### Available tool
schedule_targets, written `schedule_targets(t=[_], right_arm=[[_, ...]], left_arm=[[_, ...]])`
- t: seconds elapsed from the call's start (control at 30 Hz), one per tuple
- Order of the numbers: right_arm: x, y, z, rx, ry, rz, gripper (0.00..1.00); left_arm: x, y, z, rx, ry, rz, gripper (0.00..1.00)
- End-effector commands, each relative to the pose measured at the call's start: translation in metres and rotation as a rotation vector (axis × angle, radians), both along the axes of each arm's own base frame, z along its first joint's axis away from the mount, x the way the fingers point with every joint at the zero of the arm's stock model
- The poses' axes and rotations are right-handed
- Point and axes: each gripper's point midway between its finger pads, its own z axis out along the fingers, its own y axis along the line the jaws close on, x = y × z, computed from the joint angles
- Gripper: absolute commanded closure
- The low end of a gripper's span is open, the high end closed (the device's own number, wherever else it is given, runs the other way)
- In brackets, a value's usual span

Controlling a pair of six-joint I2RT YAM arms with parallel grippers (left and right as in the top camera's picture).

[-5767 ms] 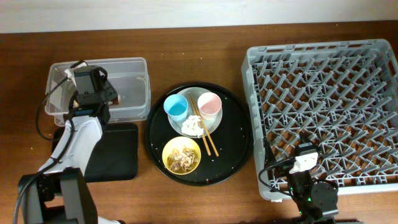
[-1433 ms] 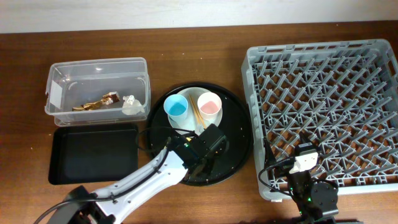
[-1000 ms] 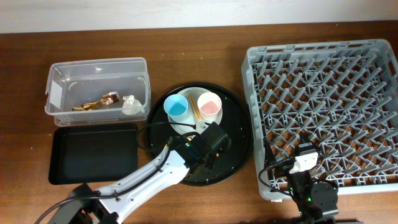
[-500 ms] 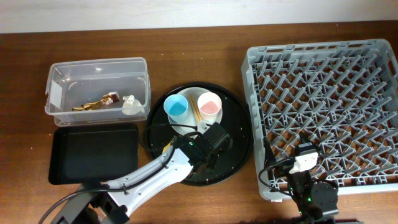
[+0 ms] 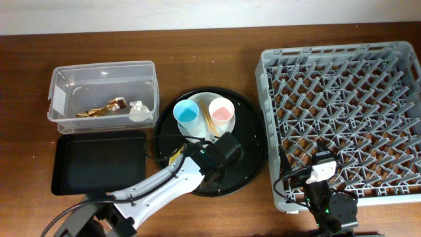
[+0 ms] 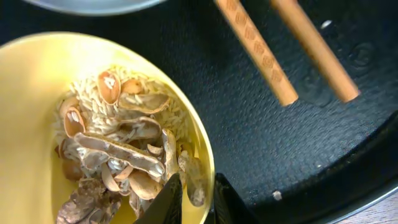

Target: Sort waste into correct bins and load items into the dishwasher rack

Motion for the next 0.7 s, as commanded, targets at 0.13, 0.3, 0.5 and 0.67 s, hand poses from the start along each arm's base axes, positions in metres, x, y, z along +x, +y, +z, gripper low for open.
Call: schedule_targets(t=[0.13, 0.3, 0.5, 0.67], right_arm=[[0.000, 0.000, -0.003, -0.001, 0.006, -0.002, 0.02], [0.000, 0.000, -0.003, -0.001, 0.006, -0.002, 0.02], [0.000, 0.000, -0.003, -0.001, 0.006, -0.002, 0.02], [0.000, 0.000, -0.003, -0.001, 0.006, -0.002, 0.02]], left_arm=[[0.021, -0.019, 0.020, -0.090, -0.101, 0.045, 0.81], [0.015, -0.012, 0.009, -0.073, -0.085, 0.047, 0.81], [0.002, 0.001, 0.005, -0.019, -0.032, 0.045, 0.81], [0.012, 0.018, 0.010, 0.071, -0.097, 0.047, 0.81]])
